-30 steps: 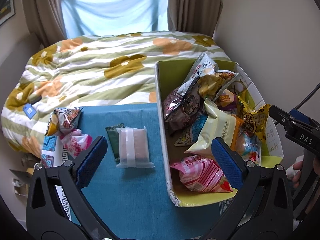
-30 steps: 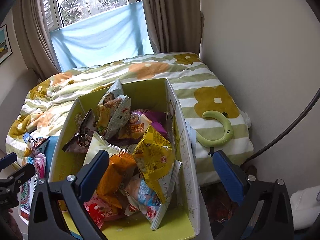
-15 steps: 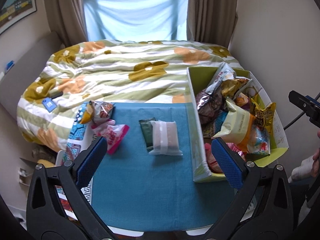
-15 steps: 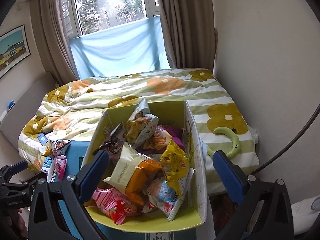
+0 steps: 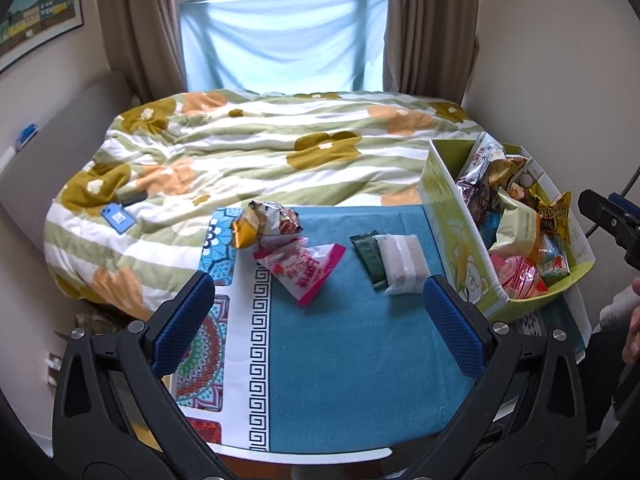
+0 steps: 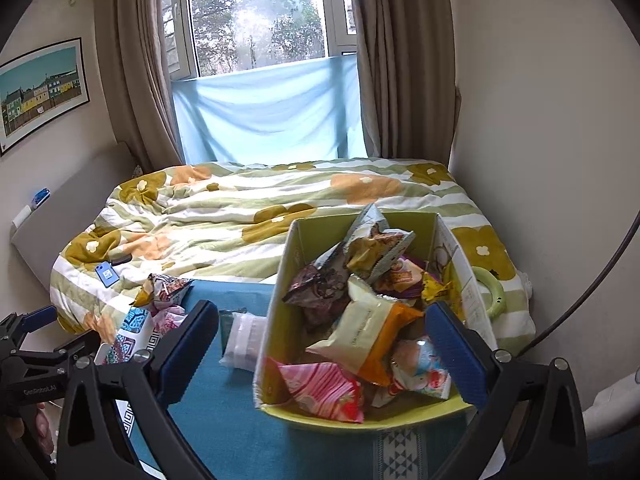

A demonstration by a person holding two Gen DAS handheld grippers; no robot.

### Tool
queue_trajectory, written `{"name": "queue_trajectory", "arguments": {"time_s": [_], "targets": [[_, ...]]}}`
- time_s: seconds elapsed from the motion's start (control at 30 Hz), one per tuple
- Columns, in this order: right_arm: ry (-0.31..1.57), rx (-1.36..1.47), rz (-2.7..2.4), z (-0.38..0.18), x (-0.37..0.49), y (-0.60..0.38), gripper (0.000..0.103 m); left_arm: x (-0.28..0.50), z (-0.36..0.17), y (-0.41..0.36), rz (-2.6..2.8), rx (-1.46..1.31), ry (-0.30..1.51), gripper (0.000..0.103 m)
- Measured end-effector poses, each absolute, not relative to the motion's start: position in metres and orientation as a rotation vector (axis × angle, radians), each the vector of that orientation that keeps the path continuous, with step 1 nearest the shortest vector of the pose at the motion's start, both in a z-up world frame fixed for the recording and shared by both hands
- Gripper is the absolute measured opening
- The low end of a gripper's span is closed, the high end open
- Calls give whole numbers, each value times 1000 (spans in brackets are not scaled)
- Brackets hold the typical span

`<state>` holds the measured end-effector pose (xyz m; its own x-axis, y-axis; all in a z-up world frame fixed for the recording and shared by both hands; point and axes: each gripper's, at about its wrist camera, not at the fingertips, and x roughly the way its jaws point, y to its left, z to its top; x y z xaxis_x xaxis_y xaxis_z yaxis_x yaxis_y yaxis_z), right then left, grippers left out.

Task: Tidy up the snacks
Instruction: 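Grasp the pink-and-white candy bag with the left tool while the right tool grasps the white wrapped pastry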

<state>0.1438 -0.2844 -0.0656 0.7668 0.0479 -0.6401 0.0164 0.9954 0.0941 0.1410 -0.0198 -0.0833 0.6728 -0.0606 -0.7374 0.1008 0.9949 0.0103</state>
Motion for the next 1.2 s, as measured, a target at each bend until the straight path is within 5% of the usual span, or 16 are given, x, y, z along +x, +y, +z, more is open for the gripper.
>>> {"name": "queue_trajectory", "arguments": {"time_s": [0.53, 1.07, 1.2], "targets": [[735, 172, 9, -99, 165, -161, 103, 177, -117, 67, -319, 92, 845, 103], [948, 41, 26, -215, 249, -136, 102, 245, -242, 3, -355, 414, 863, 101], [1010, 23, 41, -240, 270, -136, 94, 256, -261, -15, -375, 500, 861, 99]]}}
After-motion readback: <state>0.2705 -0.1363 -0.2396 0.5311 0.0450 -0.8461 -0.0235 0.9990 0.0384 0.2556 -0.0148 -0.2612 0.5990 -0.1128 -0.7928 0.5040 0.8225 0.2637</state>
